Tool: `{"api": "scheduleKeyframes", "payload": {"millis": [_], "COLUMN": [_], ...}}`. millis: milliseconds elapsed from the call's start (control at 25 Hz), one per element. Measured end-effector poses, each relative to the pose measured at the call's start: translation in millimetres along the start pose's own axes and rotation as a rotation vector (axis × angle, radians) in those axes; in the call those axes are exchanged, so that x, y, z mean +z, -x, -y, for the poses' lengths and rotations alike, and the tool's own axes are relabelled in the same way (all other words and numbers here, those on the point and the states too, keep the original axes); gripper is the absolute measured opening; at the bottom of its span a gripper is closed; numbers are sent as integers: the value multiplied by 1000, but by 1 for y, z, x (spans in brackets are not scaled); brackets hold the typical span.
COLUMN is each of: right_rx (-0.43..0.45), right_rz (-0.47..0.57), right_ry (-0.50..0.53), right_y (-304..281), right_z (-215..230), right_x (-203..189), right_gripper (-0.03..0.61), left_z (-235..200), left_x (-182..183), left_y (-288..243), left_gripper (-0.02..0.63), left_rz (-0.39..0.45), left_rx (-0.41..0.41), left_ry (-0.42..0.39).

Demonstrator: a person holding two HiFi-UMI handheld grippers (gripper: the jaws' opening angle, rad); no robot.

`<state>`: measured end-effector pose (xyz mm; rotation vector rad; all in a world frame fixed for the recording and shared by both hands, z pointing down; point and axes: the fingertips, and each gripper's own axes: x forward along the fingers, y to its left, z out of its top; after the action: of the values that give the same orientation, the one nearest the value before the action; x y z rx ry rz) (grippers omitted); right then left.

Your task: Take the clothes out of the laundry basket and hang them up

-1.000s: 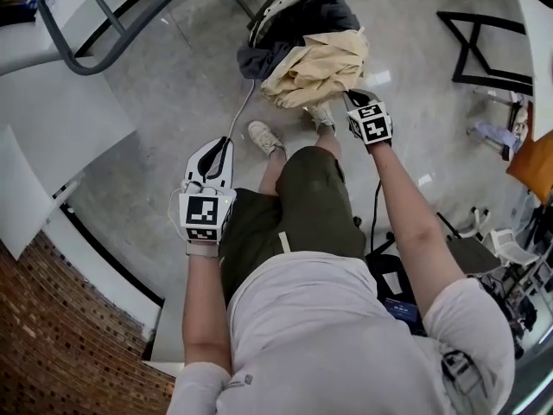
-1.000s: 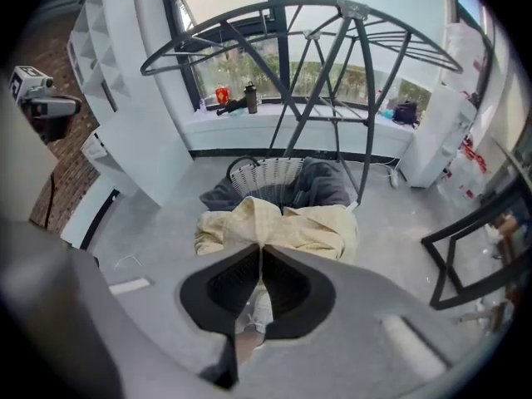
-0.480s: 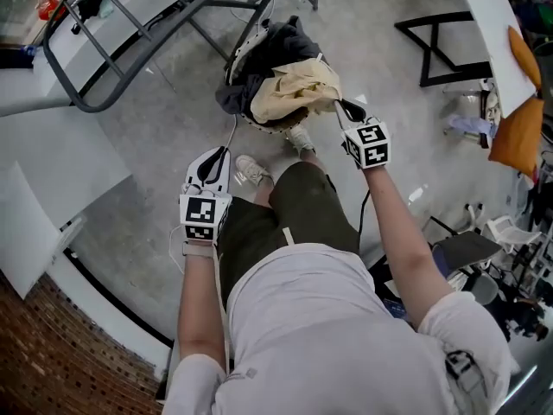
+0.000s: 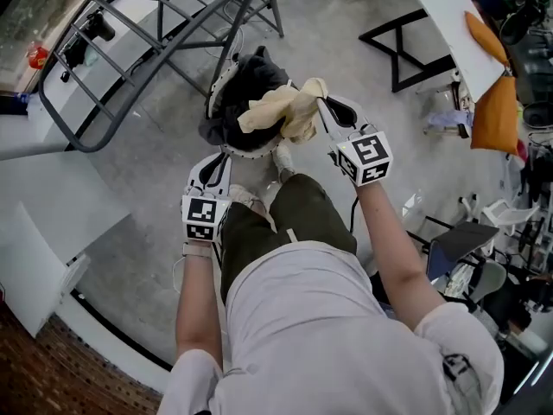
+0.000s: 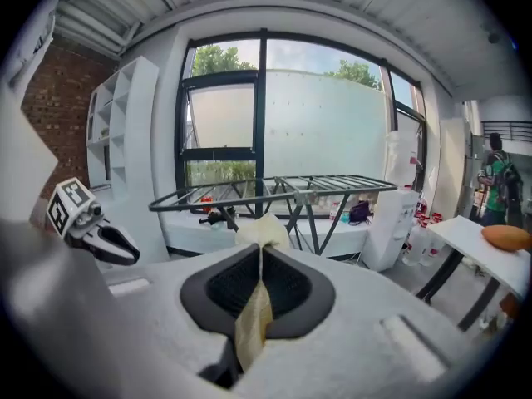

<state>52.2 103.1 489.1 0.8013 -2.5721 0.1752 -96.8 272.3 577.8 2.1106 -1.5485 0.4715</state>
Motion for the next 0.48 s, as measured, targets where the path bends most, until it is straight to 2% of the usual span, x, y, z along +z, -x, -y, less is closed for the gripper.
{"api": "scheduleKeyframes", "payload": {"millis": [120, 320, 480], "right_rx": [-8, -2, 9], "right_rz": [77, 205, 296], "right_ry": [-19, -39, -17], "right_y": [14, 43, 66], "right_z": [3, 9, 15], "right_x": [37, 99, 146], "right_gripper": [15, 15, 15], "left_z": [4, 10, 31], "left_x": [14, 37, 51], "left_y": [-13, -38, -67], "left_gripper": [98, 161, 250], "left_rz": [-10, -8, -36], "left_rx": [-24, -48, -128], "left_ry": [-26, -74, -117]}}
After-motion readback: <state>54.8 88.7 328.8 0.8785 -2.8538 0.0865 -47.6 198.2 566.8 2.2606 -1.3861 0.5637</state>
